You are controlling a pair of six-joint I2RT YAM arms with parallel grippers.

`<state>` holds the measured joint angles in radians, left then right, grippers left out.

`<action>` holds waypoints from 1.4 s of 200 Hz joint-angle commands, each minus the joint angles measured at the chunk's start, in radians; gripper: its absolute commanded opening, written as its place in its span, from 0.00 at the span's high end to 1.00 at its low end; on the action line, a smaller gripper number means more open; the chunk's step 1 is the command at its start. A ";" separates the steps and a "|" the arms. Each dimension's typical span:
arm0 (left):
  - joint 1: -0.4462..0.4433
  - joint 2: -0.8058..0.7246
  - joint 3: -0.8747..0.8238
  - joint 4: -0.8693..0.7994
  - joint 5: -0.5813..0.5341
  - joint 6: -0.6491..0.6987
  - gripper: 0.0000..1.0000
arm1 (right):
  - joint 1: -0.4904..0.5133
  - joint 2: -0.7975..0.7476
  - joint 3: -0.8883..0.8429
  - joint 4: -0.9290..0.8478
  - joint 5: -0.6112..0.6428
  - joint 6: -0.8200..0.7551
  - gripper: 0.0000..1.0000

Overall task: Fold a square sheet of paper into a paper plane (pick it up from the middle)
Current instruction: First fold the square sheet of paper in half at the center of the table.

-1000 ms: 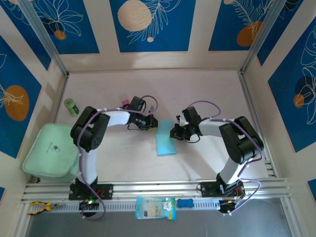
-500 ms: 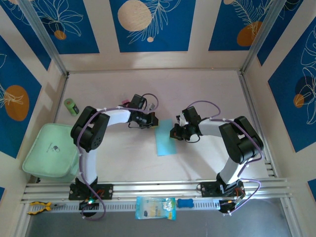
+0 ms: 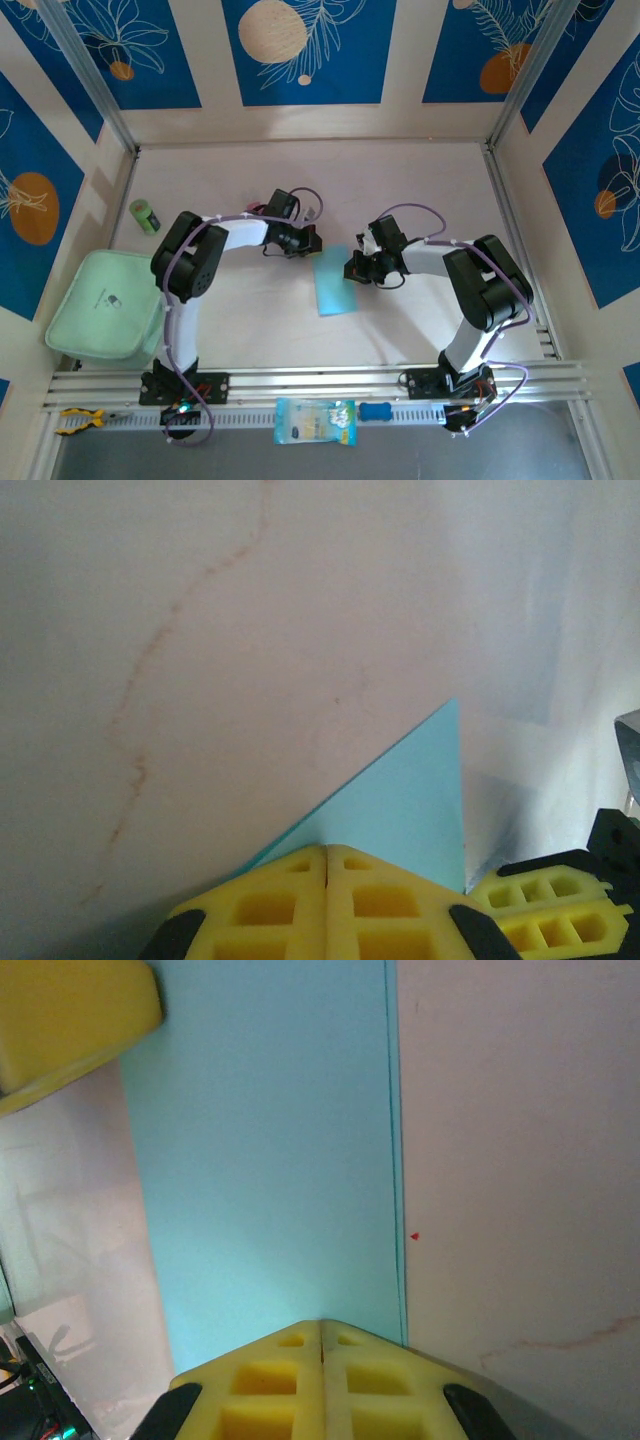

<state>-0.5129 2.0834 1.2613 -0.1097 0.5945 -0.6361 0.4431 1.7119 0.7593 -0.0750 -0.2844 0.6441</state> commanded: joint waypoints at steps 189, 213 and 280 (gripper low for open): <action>0.051 -0.160 -0.086 0.048 -0.186 -0.051 0.96 | -0.004 0.044 -0.071 -0.164 0.103 -0.021 1.00; 0.047 -0.204 -0.102 0.032 -0.140 -0.012 0.95 | -0.005 0.043 -0.072 -0.164 0.101 -0.021 1.00; -0.022 -0.162 -0.165 0.074 0.042 0.030 0.96 | -0.007 0.042 -0.071 -0.163 0.101 -0.020 1.00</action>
<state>-0.5182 1.8835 1.1179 -0.0422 0.5591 -0.6319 0.4408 1.7092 0.7506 -0.0605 -0.2852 0.6437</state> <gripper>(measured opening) 0.050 0.053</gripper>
